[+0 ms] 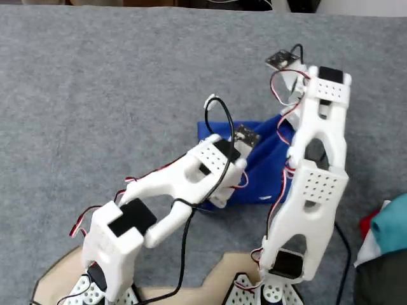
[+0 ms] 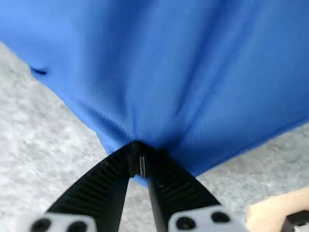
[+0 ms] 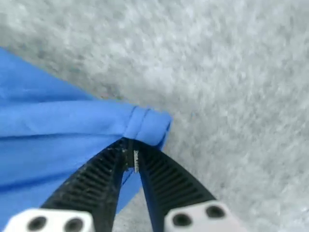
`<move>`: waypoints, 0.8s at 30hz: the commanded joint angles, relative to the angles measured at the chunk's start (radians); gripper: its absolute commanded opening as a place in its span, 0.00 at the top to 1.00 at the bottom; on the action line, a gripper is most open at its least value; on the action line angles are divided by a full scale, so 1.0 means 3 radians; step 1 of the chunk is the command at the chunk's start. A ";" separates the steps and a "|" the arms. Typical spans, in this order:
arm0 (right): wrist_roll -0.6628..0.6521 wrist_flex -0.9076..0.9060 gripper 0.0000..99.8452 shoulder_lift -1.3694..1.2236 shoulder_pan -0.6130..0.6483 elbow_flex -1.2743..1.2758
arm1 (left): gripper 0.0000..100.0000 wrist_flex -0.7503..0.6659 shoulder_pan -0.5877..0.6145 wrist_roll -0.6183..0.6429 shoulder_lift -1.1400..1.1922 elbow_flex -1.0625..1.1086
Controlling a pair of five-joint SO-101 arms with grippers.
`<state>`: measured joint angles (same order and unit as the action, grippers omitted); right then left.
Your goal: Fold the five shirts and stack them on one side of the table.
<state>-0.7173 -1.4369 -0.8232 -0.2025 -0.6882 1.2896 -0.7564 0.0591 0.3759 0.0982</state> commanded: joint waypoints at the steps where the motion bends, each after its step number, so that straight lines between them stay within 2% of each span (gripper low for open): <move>1: -0.0026 -0.0179 0.99 0.0003 0.0136 -0.0437 | 0.98 0.0020 -0.0066 0.0113 -0.0258 0.0036; 7: -0.0020 -0.0915 0.99 0.0013 0.0074 -0.1174 | 0.98 0.0102 0.0051 0.0102 -0.0800 -0.0066; 9: 0.0000 -0.1187 0.99 0.0018 -0.0008 -0.1465 | 0.98 0.0092 0.0205 0.0102 -0.0990 -0.0174; 12: 0.0297 -0.1171 0.99 0.0192 -0.0238 -0.1470 | 0.98 0.0072 0.0511 0.0097 -0.1128 -0.0430; 15: 0.0338 -0.1171 0.99 0.0591 -0.0315 -0.0867 | 0.98 -0.0281 0.0854 0.0092 -0.1087 -0.0552; 18: 0.0338 -0.1161 0.99 0.1148 -0.0279 0.0130 | 0.98 -0.0747 0.1095 0.0087 -0.0964 -0.0542; 21: 0.0348 -0.1069 0.99 0.1747 -0.0151 0.1148 | 0.98 -0.1033 0.1171 0.0087 -0.0708 -0.0573; 24: 0.0465 -0.0665 0.99 0.2345 -0.0013 0.2125 | 0.98 -0.1212 0.1135 0.0087 -0.0432 -0.0578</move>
<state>-0.6053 -1.7346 -0.3460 -0.2455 -0.3429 0.9797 -0.4143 0.0882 0.2102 -0.0261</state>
